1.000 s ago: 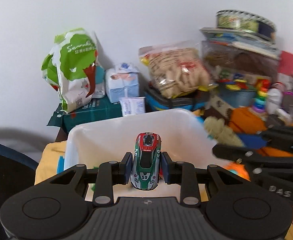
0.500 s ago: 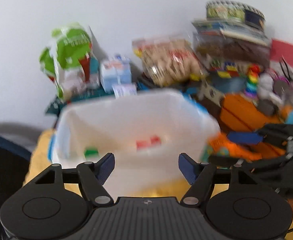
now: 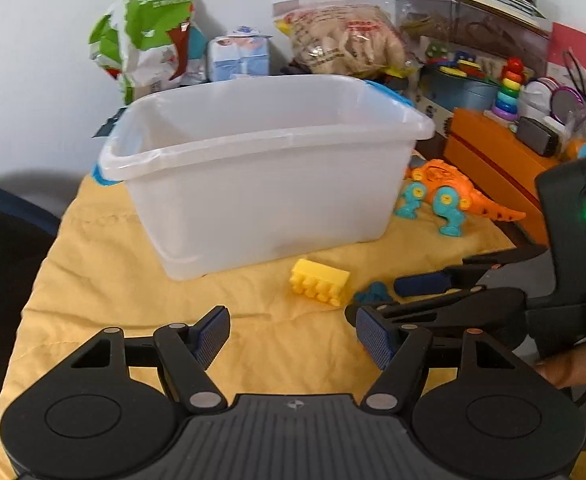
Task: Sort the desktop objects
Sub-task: 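Grasp the teal cannon toy with the right tool while the left grasps the yellow brick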
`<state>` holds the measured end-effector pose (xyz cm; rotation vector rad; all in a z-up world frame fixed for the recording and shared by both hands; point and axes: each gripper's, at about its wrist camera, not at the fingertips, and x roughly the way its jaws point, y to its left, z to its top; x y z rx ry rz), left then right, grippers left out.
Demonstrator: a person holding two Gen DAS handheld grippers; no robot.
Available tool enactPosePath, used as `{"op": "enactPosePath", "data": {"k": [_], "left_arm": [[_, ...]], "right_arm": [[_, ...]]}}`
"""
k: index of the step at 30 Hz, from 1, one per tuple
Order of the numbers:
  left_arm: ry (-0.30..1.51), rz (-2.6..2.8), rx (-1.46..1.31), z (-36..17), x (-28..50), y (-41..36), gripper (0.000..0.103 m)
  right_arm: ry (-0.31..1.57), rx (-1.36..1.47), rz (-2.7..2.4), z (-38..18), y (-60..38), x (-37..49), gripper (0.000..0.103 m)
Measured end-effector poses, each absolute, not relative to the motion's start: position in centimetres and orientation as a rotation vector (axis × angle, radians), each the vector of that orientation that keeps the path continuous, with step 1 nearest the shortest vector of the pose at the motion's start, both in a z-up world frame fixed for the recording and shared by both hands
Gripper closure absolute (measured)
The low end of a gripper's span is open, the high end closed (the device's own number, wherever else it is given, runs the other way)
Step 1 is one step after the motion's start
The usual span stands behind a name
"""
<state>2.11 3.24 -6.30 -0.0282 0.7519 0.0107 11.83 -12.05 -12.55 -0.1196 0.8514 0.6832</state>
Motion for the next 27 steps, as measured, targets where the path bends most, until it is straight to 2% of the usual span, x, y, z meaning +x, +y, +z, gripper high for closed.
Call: {"op": "enactPosePath", "data": {"k": [3, 4, 8, 9, 19, 24, 27], "left_arm": [[0.759, 0.021, -0.069, -6.4, 2.0, 3.9, 0.029], [0.762, 0.026, -0.069, -6.5, 2.0, 4.0, 0.029], [0.764, 0.015, -0.072, -6.5, 2.4, 4.0, 0.029], [0.765, 0.009, -0.068, -6.6, 2.5, 3.9, 0.029], [0.845, -0.076, -0.006, -9.6, 5.9, 2.3, 0.030], [0.819, -0.096, 0.079, -10.4, 8.9, 1.4, 0.040], [0.867, -0.088, 0.103, -11.5, 11.0, 1.5, 0.047]], "right_arm": [[0.833, -0.180, 0.705, -13.3, -11.6, 11.2, 0.046], [0.814, -0.213, 0.714, -13.4, -11.7, 10.7, 0.055], [0.780, -0.284, 0.738, -12.9, -12.8, 9.5, 0.063], [0.777, -0.296, 0.737, -12.7, -13.4, 9.2, 0.067], [0.756, -0.368, 0.733, -12.6, -17.4, 6.5, 0.068], [0.750, -0.376, 0.737, -13.1, -16.5, 6.5, 0.068], [0.753, -0.366, 0.741, -13.2, -16.7, 6.6, 0.068]]}}
